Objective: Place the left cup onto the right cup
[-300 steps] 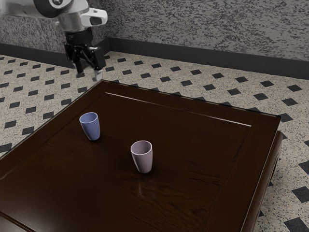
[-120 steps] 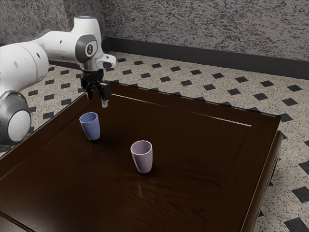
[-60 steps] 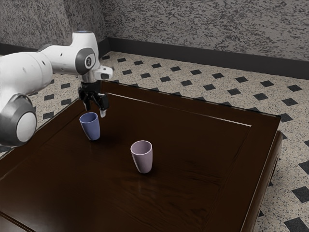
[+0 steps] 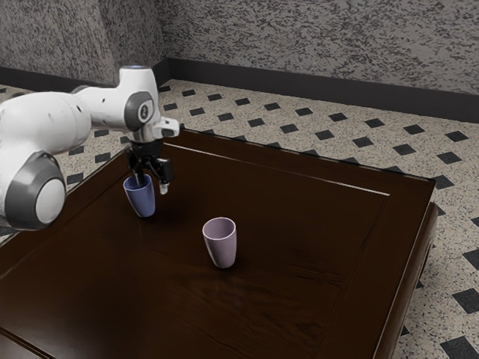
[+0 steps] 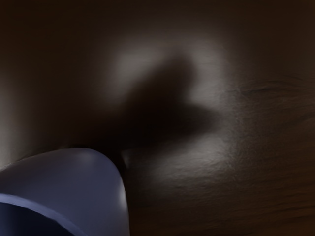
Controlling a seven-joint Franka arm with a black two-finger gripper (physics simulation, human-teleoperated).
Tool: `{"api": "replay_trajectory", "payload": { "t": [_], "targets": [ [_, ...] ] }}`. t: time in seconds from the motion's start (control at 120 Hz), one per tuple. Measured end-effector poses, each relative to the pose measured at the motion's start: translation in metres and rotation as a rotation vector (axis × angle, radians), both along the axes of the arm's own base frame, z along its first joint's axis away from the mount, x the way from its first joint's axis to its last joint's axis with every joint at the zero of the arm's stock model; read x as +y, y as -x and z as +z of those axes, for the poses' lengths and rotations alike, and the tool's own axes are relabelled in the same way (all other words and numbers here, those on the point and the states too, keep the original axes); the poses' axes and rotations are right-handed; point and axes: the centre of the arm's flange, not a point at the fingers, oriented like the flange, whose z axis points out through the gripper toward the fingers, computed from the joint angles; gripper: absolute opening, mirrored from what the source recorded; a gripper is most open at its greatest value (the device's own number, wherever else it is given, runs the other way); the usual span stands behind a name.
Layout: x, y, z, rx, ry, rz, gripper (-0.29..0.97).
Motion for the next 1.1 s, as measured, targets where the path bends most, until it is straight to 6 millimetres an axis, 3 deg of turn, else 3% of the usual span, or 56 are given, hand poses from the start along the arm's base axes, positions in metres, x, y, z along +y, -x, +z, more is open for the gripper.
{"api": "replay_trajectory", "payload": {
  "t": [0.183,0.625,1.1],
  "targets": [
    [0.003,-0.001,-0.009,0.002,-0.002,0.008,0.63],
    [0.002,-0.002,-0.010,-0.006,0.010,0.046,0.37],
    [0.003,-0.001,-0.009,-0.008,-0.001,0.072,0.25]
  ]
}}
